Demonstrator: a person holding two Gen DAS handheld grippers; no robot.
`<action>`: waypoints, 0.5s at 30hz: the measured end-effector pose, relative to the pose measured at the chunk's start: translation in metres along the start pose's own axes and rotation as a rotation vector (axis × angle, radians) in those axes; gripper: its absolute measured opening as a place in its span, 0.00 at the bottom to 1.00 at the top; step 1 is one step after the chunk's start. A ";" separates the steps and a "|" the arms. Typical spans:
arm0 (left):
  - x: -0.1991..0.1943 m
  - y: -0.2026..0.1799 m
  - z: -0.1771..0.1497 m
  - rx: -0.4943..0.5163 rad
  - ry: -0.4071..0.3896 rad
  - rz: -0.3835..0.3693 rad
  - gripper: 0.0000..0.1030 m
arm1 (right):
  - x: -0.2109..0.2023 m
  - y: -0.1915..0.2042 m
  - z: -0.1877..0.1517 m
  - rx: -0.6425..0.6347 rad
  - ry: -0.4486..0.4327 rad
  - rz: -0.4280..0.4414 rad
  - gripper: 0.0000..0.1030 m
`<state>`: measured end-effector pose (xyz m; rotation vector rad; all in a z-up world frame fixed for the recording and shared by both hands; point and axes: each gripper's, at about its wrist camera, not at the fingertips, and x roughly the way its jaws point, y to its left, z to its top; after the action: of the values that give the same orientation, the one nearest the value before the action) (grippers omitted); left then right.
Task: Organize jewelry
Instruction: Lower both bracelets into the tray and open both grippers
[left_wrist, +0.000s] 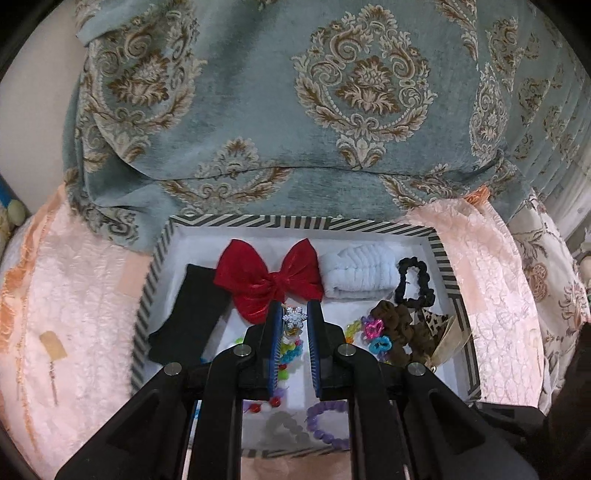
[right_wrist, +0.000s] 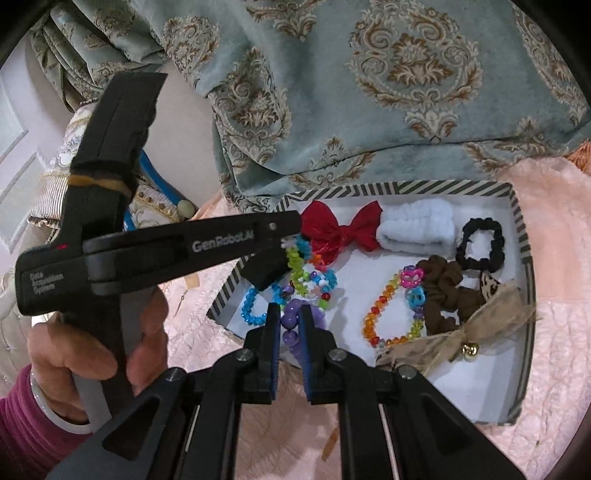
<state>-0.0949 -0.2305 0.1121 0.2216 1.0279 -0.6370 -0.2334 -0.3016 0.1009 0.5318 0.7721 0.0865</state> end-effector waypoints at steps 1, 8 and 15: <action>0.004 0.000 -0.001 0.000 0.005 0.001 0.00 | 0.002 -0.007 0.000 0.008 0.008 -0.032 0.09; 0.051 0.020 -0.017 -0.056 0.102 0.020 0.00 | 0.031 -0.051 -0.013 0.116 0.123 -0.120 0.09; 0.068 0.025 -0.024 -0.063 0.111 0.036 0.00 | 0.049 -0.044 -0.014 0.087 0.152 -0.117 0.09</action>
<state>-0.0730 -0.2257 0.0391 0.2220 1.1468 -0.5637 -0.2125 -0.3212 0.0397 0.5661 0.9574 -0.0153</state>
